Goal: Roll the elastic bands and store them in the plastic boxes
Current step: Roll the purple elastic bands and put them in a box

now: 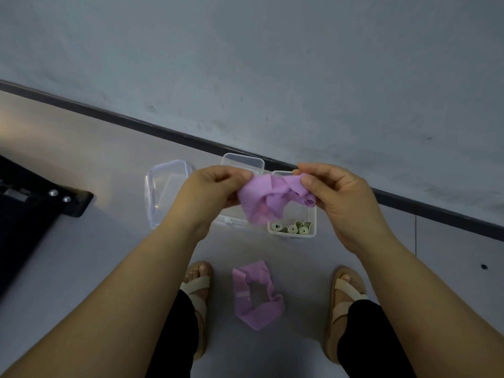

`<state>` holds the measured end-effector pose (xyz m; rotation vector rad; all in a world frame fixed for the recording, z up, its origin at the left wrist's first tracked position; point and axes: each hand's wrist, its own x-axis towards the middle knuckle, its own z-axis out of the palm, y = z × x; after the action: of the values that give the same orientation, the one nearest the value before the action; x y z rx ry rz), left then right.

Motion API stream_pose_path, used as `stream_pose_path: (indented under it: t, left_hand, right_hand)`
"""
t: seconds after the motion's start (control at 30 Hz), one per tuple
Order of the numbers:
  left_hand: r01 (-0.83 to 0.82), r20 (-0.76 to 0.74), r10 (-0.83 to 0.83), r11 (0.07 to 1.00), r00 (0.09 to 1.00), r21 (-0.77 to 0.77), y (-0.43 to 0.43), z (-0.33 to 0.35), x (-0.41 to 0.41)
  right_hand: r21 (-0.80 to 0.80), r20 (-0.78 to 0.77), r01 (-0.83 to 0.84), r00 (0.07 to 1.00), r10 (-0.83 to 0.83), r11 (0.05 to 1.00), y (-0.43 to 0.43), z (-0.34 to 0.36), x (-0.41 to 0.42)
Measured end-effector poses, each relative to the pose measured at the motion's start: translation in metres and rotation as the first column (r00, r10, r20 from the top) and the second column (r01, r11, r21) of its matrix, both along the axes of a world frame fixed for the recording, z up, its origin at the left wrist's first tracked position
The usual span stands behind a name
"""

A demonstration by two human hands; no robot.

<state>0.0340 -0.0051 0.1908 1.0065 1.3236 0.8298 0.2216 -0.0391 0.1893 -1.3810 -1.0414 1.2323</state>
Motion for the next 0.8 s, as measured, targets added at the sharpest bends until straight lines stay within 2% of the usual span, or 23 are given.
stream_pose_path:
  t: [0.13, 0.2, 0.23, 0.3, 0.37, 0.4, 0.47, 0.53, 0.6, 0.63, 0.7, 0.8]
  left_hand:
    - [-0.207, 0.14, 0.224, 0.97, 0.965, -0.125, 0.009, 0.0, -0.006]
    - [-0.277, 0.099, 0.29, 0.953, 0.952, -0.125, 0.011, 0.0, -0.008]
    - [-0.285, 0.023, 0.288, 0.954, 0.957, -0.093, 0.011, 0.001, -0.01]
    - [-0.133, -0.249, 0.14, 0.99, 0.958, 0.046, 0.008, 0.003, -0.016]
    - [0.163, -0.525, -0.1, 0.984, 0.845, 0.074, 0.006, 0.004, -0.023]
    - [0.246, -0.596, -0.168, 0.968, 0.785, 0.051, 0.005, 0.0, -0.024]
    - [0.238, -0.612, -0.153, 0.969, 0.776, 0.06, 0.004, -0.002, -0.024]
    - [0.083, -0.475, -0.047, 0.995, 0.879, 0.055, 0.01, -0.004, -0.026]
    - [-0.141, -0.235, 0.123, 0.988, 0.964, -0.062, 0.018, -0.004, -0.029]
    - [-0.243, -0.115, 0.229, 0.96, 0.967, -0.136, 0.02, -0.005, -0.03]
    - [-0.371, 0.063, 0.394, 0.899, 0.917, -0.232, 0.023, -0.008, -0.031]
    - [-0.435, 0.268, 0.515, 0.847, 0.814, -0.306, 0.025, -0.013, -0.034]
  right_hand:
    - [-0.093, 0.233, -0.105, 0.964, 0.125, 0.99, -0.003, -0.004, -0.003]
    - [-0.094, 0.264, -0.086, 0.959, 0.108, 0.992, -0.003, -0.006, -0.005]
    - [-0.078, 0.247, -0.038, 0.967, 0.056, 0.996, -0.002, -0.006, -0.005]
    - [-0.054, 0.198, 0.088, 0.977, -0.076, 0.995, 0.0, -0.006, -0.001]
    - [-0.047, 0.166, 0.194, 0.969, -0.184, 0.98, 0.003, -0.007, 0.004]
    - [-0.052, 0.163, 0.225, 0.963, -0.214, 0.973, 0.003, -0.008, 0.006]
    - [-0.085, 0.206, 0.232, 0.956, -0.21, 0.969, 0.004, -0.01, 0.007]
    - [-0.146, 0.261, 0.167, 0.957, -0.125, 0.975, 0.002, -0.011, 0.006]
    - [-0.198, 0.295, 0.052, 0.955, 0.009, 0.979, 0.0, -0.014, 0.004]
    - [-0.209, 0.317, -0.003, 0.946, 0.07, 0.978, -0.001, -0.015, 0.004]
    - [-0.21, 0.354, -0.059, 0.926, 0.133, 0.976, -0.002, -0.016, 0.005]
    - [-0.185, 0.35, -0.005, 0.934, 0.071, 0.983, 0.0, -0.017, 0.008]
